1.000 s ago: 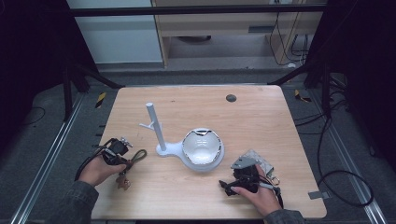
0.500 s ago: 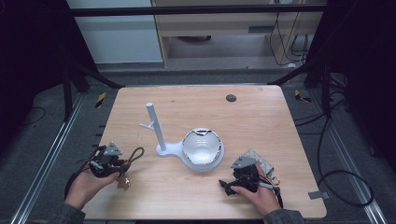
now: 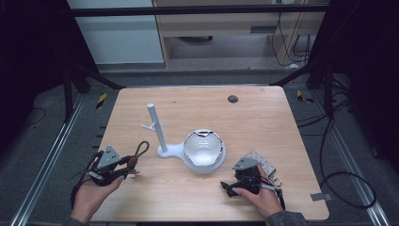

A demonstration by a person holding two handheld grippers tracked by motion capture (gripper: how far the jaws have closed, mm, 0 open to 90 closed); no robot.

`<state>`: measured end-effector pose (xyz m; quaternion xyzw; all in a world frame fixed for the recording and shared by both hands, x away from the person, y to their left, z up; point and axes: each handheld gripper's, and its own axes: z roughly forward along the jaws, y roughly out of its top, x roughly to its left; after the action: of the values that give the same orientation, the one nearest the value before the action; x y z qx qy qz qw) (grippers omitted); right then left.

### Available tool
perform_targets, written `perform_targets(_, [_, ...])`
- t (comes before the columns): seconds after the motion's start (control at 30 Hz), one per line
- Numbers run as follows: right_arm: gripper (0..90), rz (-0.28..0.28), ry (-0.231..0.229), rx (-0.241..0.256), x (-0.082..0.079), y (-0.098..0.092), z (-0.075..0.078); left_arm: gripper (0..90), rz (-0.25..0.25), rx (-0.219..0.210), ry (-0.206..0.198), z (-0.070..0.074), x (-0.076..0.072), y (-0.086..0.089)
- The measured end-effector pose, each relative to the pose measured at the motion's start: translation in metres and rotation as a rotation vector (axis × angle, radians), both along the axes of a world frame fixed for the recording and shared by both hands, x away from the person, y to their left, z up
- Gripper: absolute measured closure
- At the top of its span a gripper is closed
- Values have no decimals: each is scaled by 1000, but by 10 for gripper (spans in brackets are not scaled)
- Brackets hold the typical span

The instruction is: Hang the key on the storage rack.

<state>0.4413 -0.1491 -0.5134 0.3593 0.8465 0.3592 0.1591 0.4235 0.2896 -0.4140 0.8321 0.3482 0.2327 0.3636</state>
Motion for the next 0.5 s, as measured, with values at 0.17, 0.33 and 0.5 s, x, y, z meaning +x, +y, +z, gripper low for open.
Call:
perform_targets(0.17, [2, 0, 0, 0, 0, 0, 0, 658, -16, -16, -31, 4, -3, -8])
perform_targets(0.33, [2, 0, 0, 0, 0, 0, 0, 658, -18, -41, -68, 8, -5, -16])
perform_targets(0.5, [2, 0, 0, 0, 0, 0, 0, 658, -29, -67, -90, 6, -5, -20])
